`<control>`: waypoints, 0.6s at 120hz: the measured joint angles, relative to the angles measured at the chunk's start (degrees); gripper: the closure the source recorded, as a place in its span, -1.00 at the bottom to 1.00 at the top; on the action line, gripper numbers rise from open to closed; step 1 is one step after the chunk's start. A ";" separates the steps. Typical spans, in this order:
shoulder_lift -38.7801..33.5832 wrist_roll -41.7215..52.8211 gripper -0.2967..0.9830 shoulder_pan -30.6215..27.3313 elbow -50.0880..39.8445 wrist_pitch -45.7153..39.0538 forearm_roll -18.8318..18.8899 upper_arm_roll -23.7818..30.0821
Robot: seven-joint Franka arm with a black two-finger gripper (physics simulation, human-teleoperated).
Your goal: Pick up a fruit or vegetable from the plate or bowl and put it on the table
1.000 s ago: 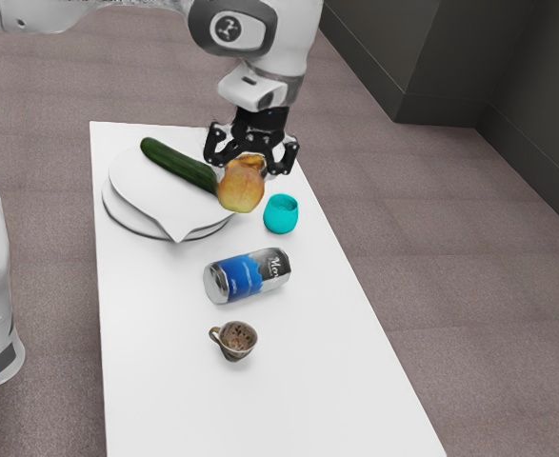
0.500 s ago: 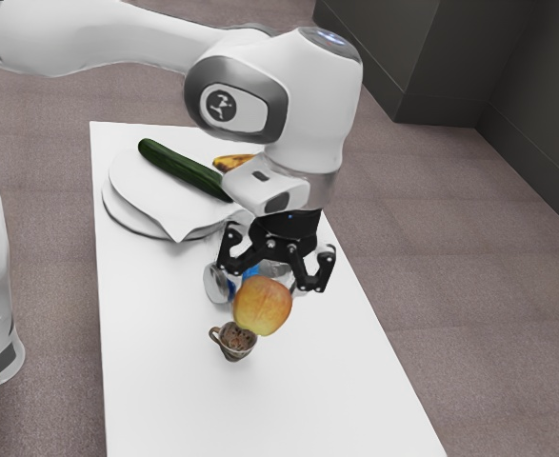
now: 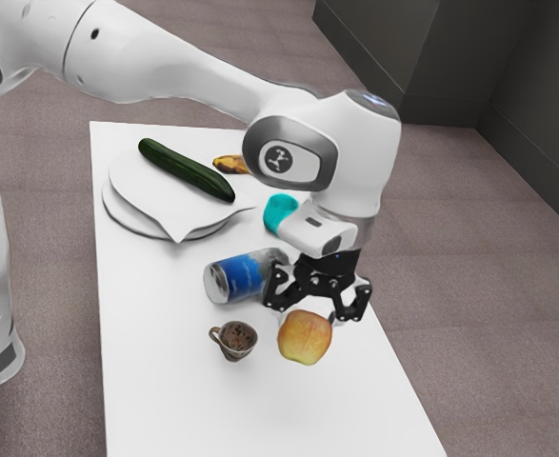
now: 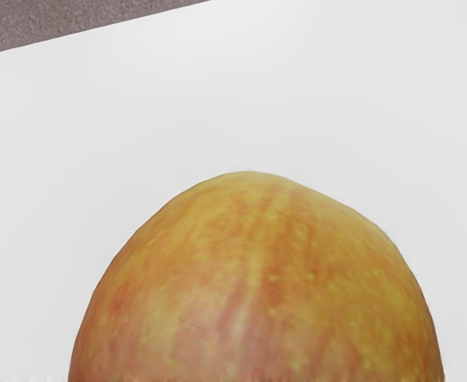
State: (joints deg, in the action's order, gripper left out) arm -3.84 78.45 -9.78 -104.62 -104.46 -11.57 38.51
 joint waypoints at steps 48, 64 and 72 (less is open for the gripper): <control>4.81 -4.84 -0.37 -0.33 0.08 -2.02 3.84 -0.27; 4.72 -7.52 -0.47 -1.33 0.17 -2.19 5.74 -0.17; 4.64 -8.66 -0.50 -1.63 0.18 -2.35 6.12 -0.27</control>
State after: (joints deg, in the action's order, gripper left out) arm 0.80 69.79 -11.42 -104.44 -106.81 -5.44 38.24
